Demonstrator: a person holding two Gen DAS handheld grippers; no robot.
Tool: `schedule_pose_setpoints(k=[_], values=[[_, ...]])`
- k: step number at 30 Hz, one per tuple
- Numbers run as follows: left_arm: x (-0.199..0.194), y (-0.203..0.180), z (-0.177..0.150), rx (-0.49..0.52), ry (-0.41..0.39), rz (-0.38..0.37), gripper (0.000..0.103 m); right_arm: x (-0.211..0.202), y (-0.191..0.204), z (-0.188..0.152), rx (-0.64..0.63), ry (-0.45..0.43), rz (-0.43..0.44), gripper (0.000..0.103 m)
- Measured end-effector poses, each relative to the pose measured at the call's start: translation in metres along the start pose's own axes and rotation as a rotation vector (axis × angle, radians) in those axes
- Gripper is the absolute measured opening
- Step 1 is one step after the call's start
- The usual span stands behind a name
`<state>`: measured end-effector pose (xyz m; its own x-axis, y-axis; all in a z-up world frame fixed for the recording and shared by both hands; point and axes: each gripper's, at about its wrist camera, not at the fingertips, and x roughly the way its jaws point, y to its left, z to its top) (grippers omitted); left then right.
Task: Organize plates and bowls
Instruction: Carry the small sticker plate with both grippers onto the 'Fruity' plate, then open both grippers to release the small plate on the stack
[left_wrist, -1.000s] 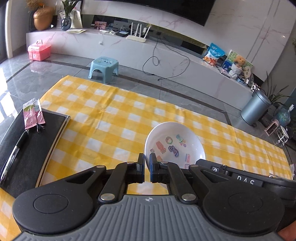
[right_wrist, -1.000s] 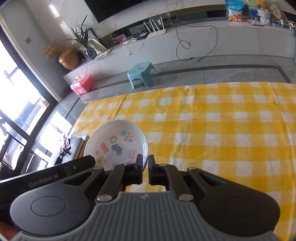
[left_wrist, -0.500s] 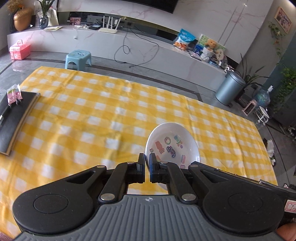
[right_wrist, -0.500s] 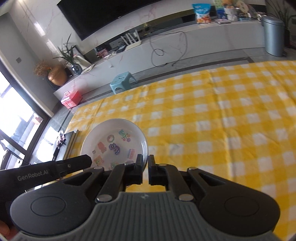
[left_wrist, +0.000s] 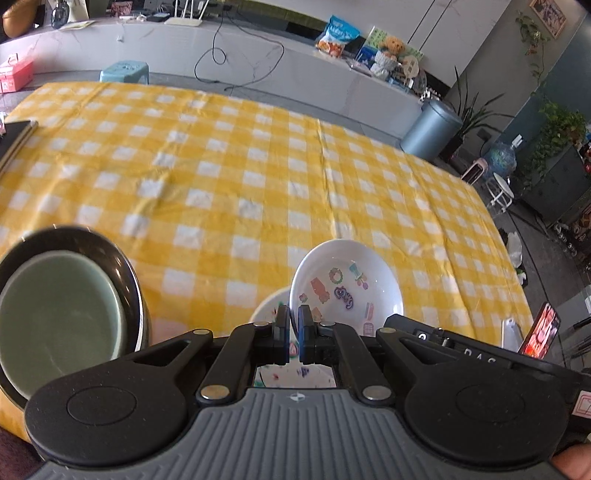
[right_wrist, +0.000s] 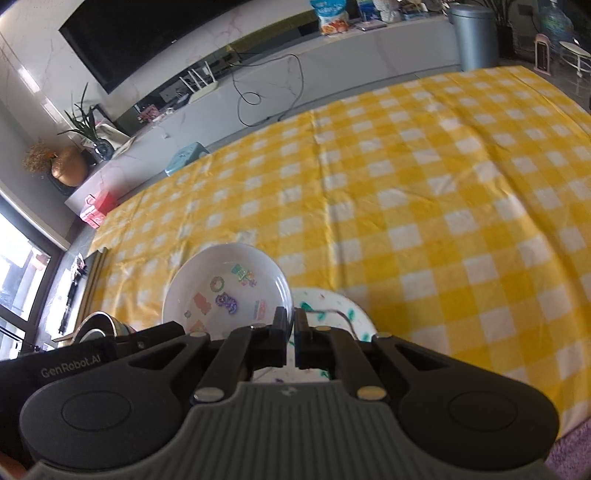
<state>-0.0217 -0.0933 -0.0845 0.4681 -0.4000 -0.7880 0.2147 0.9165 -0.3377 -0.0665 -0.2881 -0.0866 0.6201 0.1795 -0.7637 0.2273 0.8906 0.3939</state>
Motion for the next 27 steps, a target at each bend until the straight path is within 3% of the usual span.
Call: schedule_pose_setpoints(k=[12,27], values=[[0.025,0.009,-0.028,-0.038,0.097,0.037,0.004,0.017,-0.009,-0.025,-0.002,0.079,-0.049,0.0],[0.043,0.007,-0.034,-0.034,0.148,0.039,0.004,0.033,-0.022,-0.032,0.02,0.132,-0.093,0.0]])
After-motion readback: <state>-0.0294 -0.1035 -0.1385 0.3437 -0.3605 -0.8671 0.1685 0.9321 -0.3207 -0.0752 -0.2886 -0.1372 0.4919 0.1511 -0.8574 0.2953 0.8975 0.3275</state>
